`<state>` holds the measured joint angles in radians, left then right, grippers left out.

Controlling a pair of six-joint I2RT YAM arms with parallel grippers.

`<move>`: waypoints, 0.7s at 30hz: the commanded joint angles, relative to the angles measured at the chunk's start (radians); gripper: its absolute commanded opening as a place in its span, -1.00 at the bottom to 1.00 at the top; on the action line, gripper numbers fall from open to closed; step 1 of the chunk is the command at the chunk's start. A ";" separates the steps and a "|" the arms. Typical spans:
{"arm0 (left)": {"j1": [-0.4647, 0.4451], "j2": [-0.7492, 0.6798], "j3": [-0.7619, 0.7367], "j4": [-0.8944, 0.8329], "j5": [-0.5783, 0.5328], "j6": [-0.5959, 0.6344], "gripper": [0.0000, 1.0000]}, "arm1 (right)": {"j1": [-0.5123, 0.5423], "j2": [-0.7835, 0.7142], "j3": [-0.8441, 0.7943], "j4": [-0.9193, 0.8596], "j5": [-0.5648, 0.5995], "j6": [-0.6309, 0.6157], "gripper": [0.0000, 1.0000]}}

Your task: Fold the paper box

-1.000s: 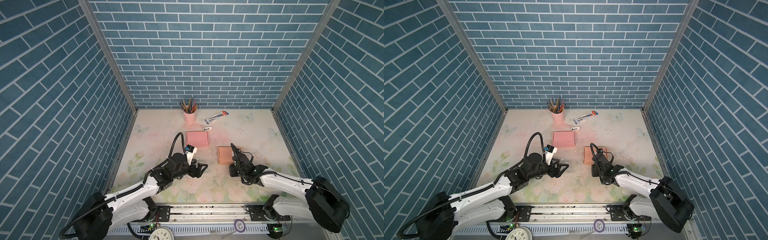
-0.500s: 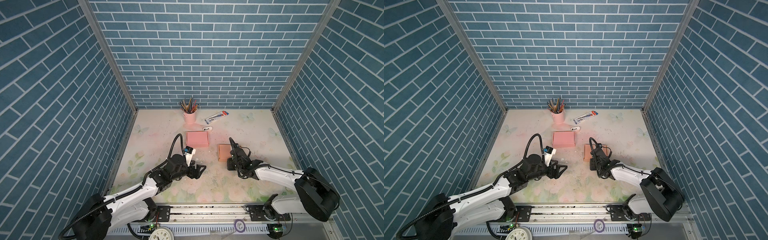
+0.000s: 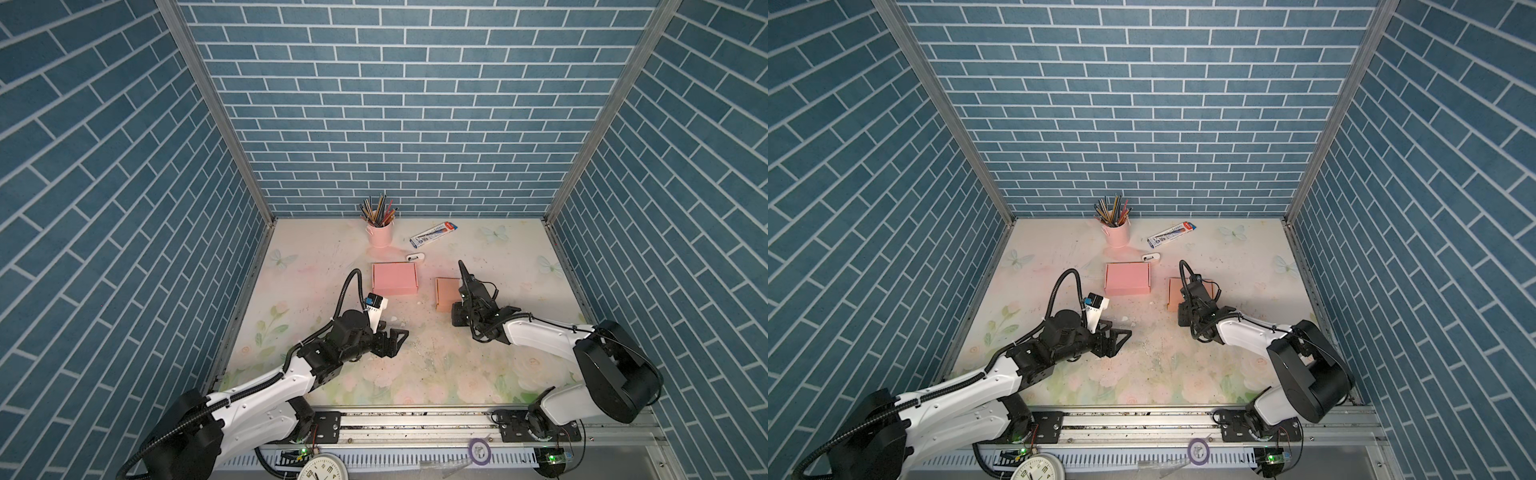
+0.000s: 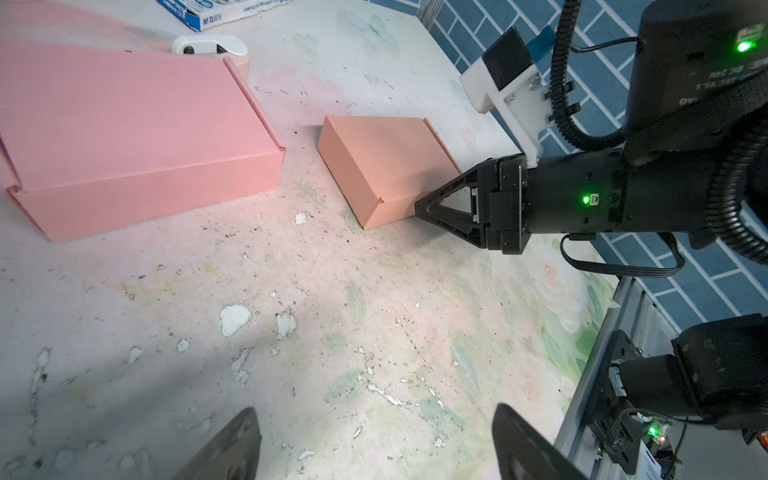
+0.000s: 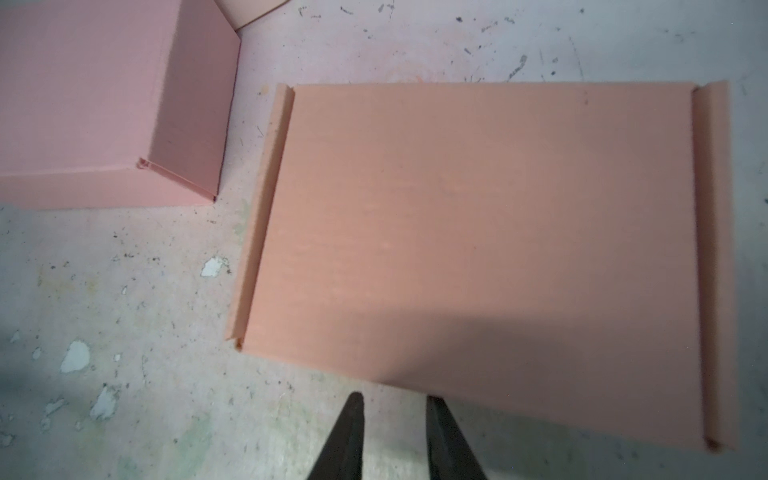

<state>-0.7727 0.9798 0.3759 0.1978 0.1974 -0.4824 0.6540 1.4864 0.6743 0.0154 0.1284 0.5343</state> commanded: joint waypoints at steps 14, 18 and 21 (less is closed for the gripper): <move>0.044 -0.099 -0.028 -0.021 -0.032 -0.005 0.76 | -0.072 0.141 0.124 -0.009 -0.024 -0.098 -0.44; 0.049 -0.102 -0.028 -0.020 -0.033 -0.003 0.76 | -0.086 0.162 0.140 -0.011 -0.030 -0.108 -0.43; 0.049 -0.104 -0.026 -0.024 -0.032 -0.001 0.77 | -0.094 0.177 0.149 -0.012 -0.036 -0.115 -0.44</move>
<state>-0.7319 0.8894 0.3611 0.1802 0.1753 -0.4831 0.5686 1.6424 0.7998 0.0154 0.1032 0.4526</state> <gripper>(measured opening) 0.882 0.282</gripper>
